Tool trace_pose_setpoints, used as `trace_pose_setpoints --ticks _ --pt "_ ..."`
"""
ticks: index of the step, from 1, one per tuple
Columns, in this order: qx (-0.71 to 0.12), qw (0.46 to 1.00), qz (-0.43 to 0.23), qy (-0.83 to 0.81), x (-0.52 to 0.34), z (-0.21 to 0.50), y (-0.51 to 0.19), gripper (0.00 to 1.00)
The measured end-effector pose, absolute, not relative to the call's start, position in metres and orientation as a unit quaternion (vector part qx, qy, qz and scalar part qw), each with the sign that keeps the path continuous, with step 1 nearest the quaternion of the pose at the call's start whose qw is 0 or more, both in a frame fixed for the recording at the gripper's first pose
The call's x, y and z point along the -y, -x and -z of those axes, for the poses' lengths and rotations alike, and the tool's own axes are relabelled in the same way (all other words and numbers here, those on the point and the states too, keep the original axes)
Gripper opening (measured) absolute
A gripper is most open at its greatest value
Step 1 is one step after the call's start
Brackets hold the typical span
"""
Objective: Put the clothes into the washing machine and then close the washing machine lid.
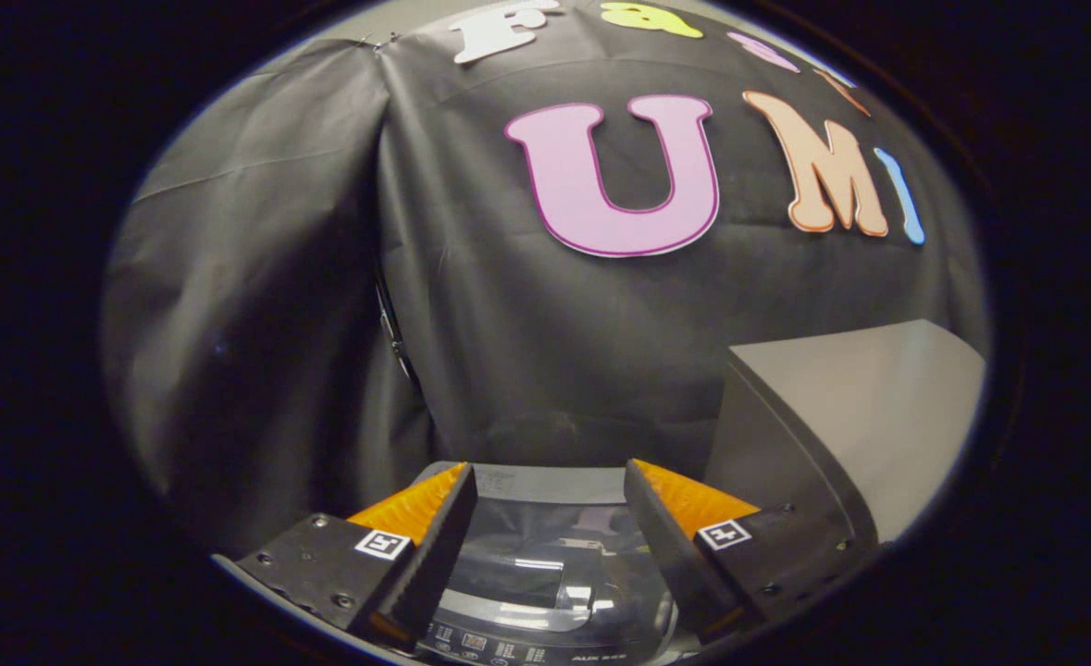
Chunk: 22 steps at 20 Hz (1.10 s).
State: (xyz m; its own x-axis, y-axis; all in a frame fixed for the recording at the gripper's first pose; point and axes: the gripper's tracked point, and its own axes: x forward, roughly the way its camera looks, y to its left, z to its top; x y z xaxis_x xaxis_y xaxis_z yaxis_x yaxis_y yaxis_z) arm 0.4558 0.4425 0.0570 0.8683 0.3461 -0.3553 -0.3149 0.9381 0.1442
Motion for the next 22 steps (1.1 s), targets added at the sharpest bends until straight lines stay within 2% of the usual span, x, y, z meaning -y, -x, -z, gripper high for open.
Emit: trace_pose_setpoints --ticks 13,22 --pt "-0.135 0.969 -0.205 -0.009 -0.434 -0.076 -0.450 0.97" --pt "-0.085 0.980 -0.182 0.008 -0.351 -0.116 -0.399 0.98"
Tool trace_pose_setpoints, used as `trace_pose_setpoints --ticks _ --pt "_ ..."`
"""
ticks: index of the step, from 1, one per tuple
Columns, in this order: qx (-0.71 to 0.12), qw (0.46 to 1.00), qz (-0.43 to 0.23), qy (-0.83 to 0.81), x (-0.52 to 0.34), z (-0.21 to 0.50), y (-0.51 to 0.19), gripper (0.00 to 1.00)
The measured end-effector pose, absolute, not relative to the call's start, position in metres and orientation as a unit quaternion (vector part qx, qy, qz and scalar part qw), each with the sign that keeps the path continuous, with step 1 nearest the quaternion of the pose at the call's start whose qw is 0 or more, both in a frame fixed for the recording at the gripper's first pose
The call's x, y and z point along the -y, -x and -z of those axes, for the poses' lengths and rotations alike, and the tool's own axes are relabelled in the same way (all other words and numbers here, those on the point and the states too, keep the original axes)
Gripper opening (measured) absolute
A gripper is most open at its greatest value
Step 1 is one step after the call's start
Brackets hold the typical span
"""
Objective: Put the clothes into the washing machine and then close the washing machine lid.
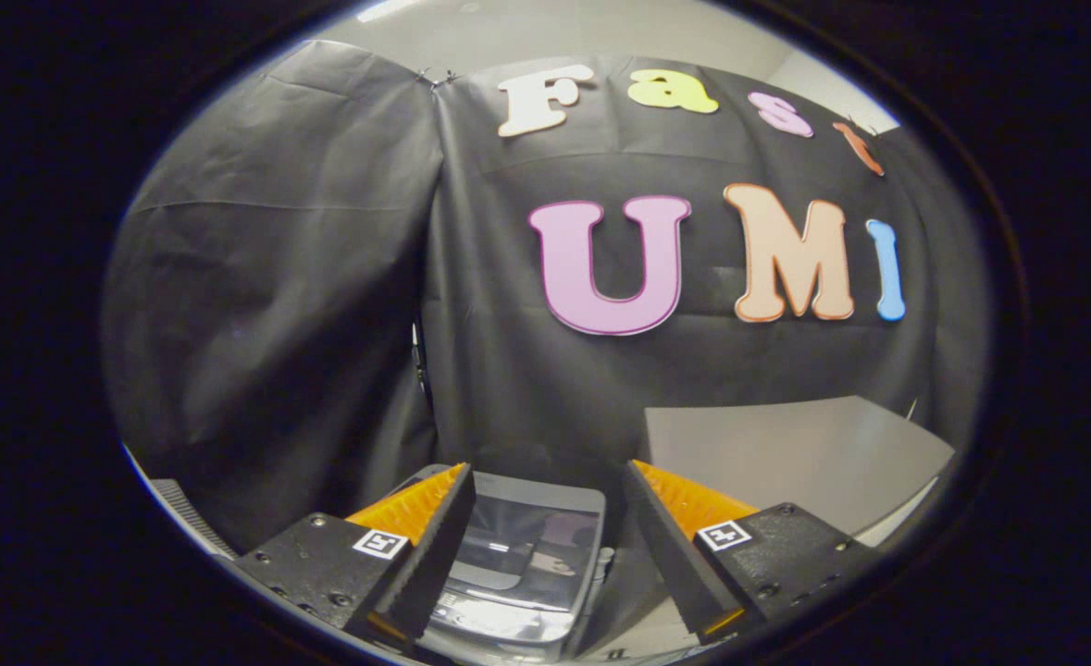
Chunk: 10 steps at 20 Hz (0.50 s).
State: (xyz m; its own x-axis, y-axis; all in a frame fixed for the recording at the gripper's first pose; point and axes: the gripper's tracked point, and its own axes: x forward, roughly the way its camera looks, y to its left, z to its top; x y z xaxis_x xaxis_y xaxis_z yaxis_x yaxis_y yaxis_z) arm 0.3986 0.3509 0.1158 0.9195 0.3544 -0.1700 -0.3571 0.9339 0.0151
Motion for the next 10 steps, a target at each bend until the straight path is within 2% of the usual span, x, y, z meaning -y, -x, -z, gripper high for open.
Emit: trace_pose_setpoints --ticks 6,10 --pt "-0.053 0.989 -0.137 -0.016 -0.259 -0.124 -0.372 0.99" --pt "-0.025 0.993 -0.108 -0.026 -0.196 -0.095 -0.350 0.99"
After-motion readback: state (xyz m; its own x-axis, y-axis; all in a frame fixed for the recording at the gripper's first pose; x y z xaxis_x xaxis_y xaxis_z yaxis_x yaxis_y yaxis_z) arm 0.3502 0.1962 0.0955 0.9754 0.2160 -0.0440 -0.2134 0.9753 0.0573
